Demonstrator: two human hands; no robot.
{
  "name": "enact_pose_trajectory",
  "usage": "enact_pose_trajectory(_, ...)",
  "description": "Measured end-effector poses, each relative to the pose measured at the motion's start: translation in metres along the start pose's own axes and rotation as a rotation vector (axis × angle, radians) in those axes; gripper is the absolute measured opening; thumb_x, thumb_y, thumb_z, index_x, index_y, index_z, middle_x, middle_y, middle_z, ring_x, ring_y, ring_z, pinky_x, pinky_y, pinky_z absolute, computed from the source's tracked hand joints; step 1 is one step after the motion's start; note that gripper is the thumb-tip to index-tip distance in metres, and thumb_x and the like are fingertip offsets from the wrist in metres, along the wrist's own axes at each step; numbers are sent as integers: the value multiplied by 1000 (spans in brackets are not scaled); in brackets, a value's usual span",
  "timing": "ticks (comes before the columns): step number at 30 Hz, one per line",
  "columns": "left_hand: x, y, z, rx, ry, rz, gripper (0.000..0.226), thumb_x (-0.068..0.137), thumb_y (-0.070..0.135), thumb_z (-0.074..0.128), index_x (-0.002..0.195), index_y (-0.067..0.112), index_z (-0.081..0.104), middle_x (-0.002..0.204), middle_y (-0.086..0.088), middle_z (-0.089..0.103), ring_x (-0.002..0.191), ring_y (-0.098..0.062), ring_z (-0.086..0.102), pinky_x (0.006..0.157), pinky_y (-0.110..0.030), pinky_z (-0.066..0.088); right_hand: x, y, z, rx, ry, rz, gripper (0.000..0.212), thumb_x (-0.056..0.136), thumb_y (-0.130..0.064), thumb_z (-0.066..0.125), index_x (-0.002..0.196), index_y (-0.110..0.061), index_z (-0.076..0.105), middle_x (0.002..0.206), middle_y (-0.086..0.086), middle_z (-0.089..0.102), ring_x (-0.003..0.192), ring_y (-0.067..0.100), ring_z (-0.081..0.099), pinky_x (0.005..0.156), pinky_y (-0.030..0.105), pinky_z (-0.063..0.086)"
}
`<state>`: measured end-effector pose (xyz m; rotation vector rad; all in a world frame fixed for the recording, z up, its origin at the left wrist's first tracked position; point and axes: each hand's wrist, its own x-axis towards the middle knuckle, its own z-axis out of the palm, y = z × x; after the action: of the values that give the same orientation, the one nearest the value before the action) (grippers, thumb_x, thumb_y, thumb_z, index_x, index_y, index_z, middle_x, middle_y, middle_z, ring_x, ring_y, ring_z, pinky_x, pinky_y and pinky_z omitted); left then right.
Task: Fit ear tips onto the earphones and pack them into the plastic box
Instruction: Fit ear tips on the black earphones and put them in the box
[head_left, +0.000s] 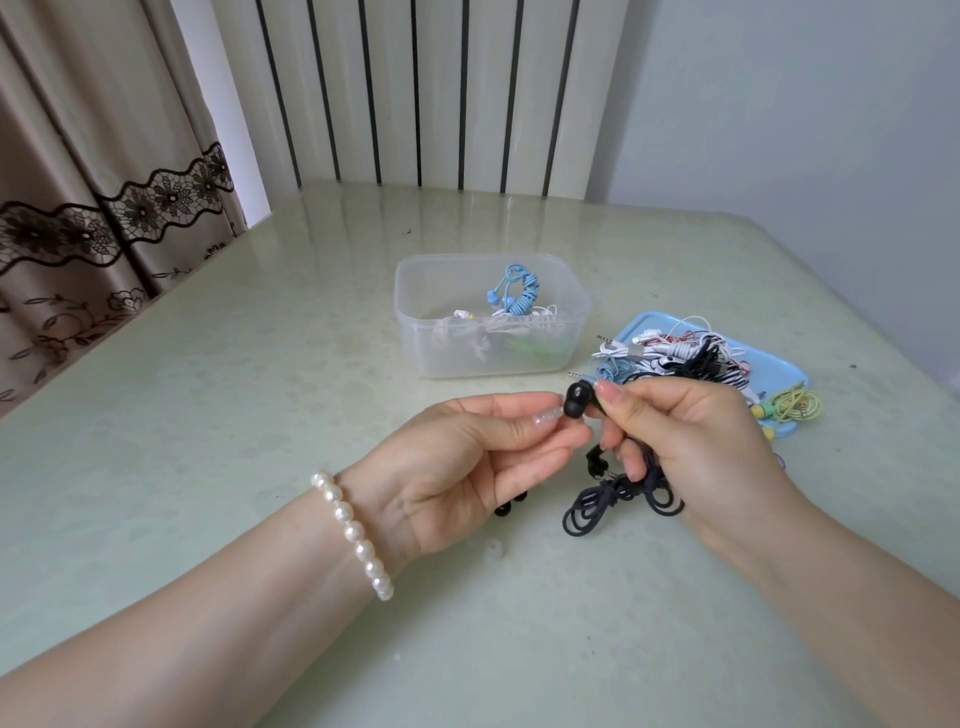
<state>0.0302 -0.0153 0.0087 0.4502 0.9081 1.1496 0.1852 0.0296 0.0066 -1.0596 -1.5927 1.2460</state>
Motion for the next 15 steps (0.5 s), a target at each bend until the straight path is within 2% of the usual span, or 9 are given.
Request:
enact_pose_trajectory(2, -1, -2, 1, 62, -19, 49, 39, 60, -2, 63, 99, -5, 65, 85, -15, 73, 72, -17, 71, 64, -21, 57, -1, 0, 1, 9, -31, 31, 33, 66, -44, 60, 50, -16, 64, 55, 18, 51, 41, 15, 38, 48, 24, 31)
enact_pose_trajectory(4, -2, -4, 2, 119, -25, 124, 35, 58, 0, 65, 93, -4, 66, 83, -15, 72, 71, -16, 71, 64, -20, 57, -2, 1, 2, 16, -48, 43, 35, 64, -47, 59, 53, -14, 64, 60, 21, 48, 44, 18, 36, 49, 25, 30)
enact_pose_trajectory(7, -3, -6, 5, 251, 18, 323, 29, 55, 4, 69, 83, -1, 65, 73, -14, 72, 66, -18, 71, 59, -21, 57, -2, 2, 2, 29, -55, 56, 42, 62, -47, 60, 56, -6, 63, 59, 20, 49, 43, 17, 36, 48, 23, 29)
enact_pose_trajectory(10, -2, -8, 5, 400, 78, 541, 27, 58, 6, 71, 83, 1, 63, 66, -9, 71, 62, -19, 70, 58, -25, 57, -4, 0, 1, 24, -66, 70, 41, 62, -45, 61, 56, -4, 62, 57, 16, 50, 40, 15, 36, 47, 23, 29)
enact_pose_trajectory(13, 0, -11, 3, 503, 71, 669, 29, 58, 13, 71, 86, 7, 65, 68, -7, 72, 66, -21, 71, 60, -26, 56, -5, -4, -2, 0, -100, 85, 37, 63, -44, 61, 55, -7, 62, 57, 16, 50, 41, 15, 35, 49, 27, 28)
enact_pose_trajectory(15, 1, -12, 3, 565, 55, 713, 30, 59, 16, 71, 89, 9, 67, 73, -6, 73, 70, -21, 71, 63, -24, 55, -4, -7, -4, 11, -127, 111, 31, 66, -39, 60, 54, -11, 61, 55, 10, 53, 40, 13, 36, 49, 26, 29)
